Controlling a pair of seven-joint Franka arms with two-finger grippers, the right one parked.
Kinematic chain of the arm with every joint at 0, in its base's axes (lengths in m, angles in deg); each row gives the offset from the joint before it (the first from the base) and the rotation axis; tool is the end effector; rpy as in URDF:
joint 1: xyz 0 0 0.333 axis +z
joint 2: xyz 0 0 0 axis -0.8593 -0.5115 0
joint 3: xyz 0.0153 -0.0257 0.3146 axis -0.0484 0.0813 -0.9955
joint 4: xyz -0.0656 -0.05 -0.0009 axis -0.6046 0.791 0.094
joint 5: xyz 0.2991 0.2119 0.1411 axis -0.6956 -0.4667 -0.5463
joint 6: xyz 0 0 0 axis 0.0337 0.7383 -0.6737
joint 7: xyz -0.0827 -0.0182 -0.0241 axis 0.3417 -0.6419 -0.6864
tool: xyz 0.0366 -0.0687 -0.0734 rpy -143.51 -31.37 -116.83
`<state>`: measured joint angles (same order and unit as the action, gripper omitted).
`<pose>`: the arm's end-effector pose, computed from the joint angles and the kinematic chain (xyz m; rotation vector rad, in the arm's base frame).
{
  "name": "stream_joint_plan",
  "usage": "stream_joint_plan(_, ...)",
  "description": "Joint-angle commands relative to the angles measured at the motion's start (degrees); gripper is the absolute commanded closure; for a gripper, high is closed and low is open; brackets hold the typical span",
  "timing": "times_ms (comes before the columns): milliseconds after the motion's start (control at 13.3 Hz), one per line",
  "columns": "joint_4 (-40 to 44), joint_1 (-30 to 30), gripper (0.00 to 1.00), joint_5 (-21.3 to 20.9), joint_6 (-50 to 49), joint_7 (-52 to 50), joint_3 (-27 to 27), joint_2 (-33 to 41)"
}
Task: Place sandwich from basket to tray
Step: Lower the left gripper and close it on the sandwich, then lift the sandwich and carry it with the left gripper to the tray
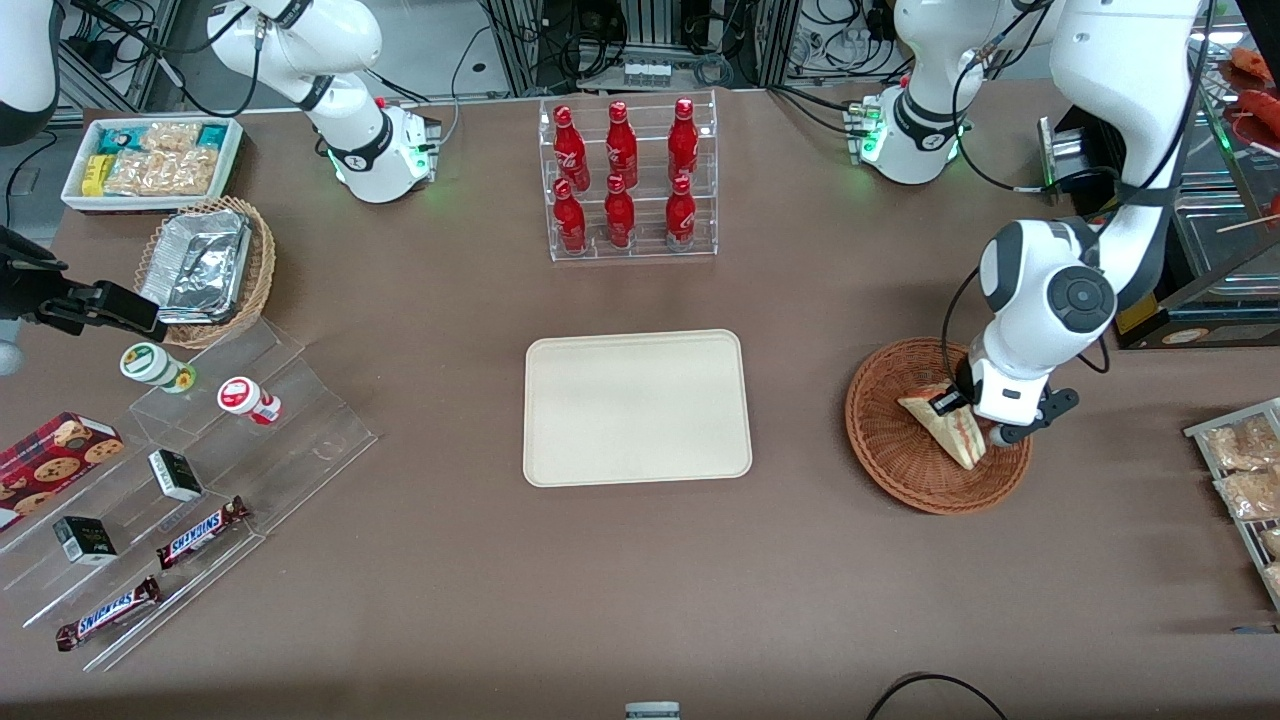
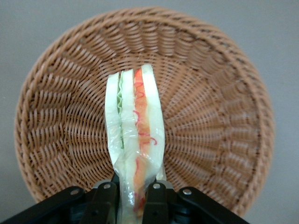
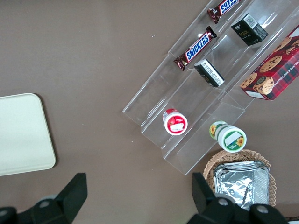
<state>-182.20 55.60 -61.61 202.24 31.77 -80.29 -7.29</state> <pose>0.5553 -0.0653 0.2894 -3.0441 -0.7647 -0.0191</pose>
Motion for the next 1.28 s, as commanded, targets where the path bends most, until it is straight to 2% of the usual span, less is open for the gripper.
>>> stream_joint_plan(0, 8.79, -2.86, 1.0, -1.27, -12.49, -0.4, -0.21, 2.61)
stream_joint_plan(226, 19.01, -7.77, 1.0, -1.45, -21.58, -0.93, -0.12, 1.21)
stream_joint_plan(526, 22.45, -18.04, 1.0, -1.18, -21.86, -0.32, -0.12, -0.72)
stream_joint_plan(827, 29.39, -27.1, 1.0, -0.92, -21.86, -1.2, -0.12, -8.53)
stream_joint_plan(1203, 40.28, -33.97, 1.0, -0.66, -21.77, -2.5, -0.12, -20.49)
